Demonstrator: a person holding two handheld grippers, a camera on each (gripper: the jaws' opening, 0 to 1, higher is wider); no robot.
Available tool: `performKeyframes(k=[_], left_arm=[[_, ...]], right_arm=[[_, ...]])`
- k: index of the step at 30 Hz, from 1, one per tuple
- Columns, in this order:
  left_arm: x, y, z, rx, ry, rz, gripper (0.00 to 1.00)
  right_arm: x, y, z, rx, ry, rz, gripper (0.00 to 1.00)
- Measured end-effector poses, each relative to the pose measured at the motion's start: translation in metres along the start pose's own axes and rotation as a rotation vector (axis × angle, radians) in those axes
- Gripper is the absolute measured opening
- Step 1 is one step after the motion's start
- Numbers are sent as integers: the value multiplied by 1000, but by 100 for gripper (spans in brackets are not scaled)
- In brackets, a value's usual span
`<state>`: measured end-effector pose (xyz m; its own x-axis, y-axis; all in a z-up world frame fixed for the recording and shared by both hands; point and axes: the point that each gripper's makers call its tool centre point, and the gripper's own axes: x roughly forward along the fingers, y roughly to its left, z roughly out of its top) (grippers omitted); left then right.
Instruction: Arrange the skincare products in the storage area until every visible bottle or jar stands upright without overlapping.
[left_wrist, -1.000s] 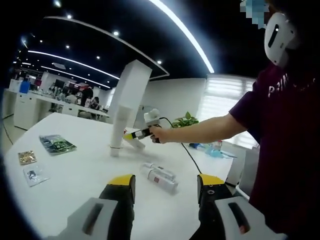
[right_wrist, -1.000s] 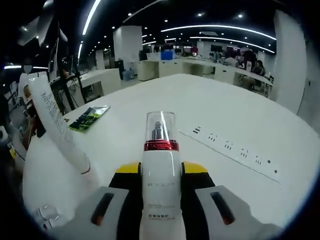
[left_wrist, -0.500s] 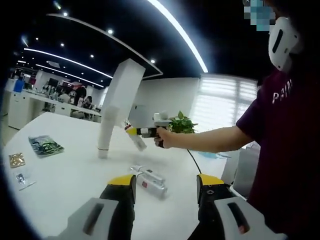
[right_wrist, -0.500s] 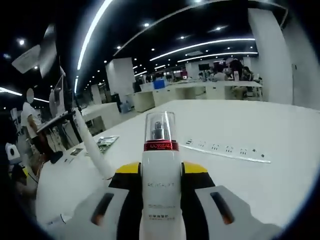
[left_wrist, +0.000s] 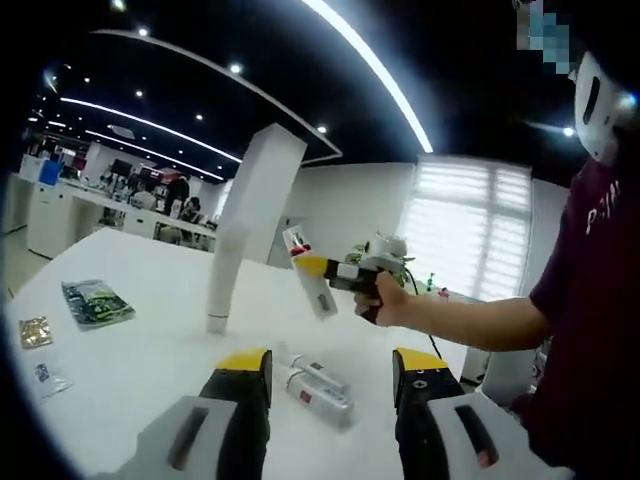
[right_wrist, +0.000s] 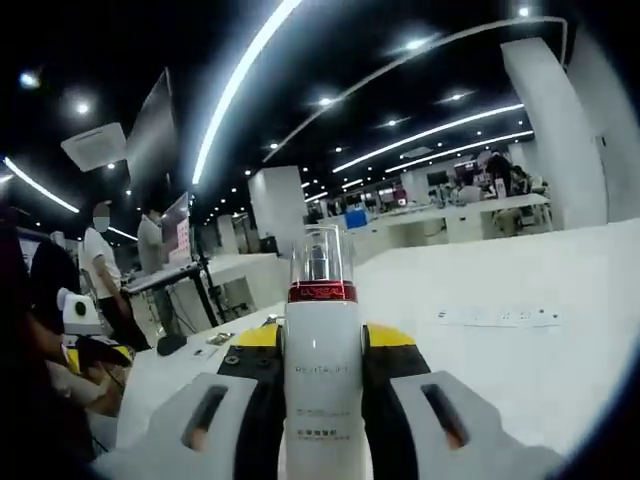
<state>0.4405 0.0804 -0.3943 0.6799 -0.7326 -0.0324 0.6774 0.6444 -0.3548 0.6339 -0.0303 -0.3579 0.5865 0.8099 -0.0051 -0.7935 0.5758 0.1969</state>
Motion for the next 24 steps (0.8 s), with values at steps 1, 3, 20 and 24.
performKeyframes(k=[1, 3, 20, 24], left_arm=[[1, 0, 0, -1, 0, -1, 49], [5, -3, 2, 4, -1, -6, 49], [11, 4, 8, 25, 14, 60, 54], [11, 2, 8, 15, 8, 60, 55]], right_arm=[[-1, 9, -3, 3, 2, -2, 26], [0, 32, -6, 42, -14, 44, 26], [14, 135, -5, 46, -56, 183, 26], [20, 153, -6, 59, -69, 196, 26]])
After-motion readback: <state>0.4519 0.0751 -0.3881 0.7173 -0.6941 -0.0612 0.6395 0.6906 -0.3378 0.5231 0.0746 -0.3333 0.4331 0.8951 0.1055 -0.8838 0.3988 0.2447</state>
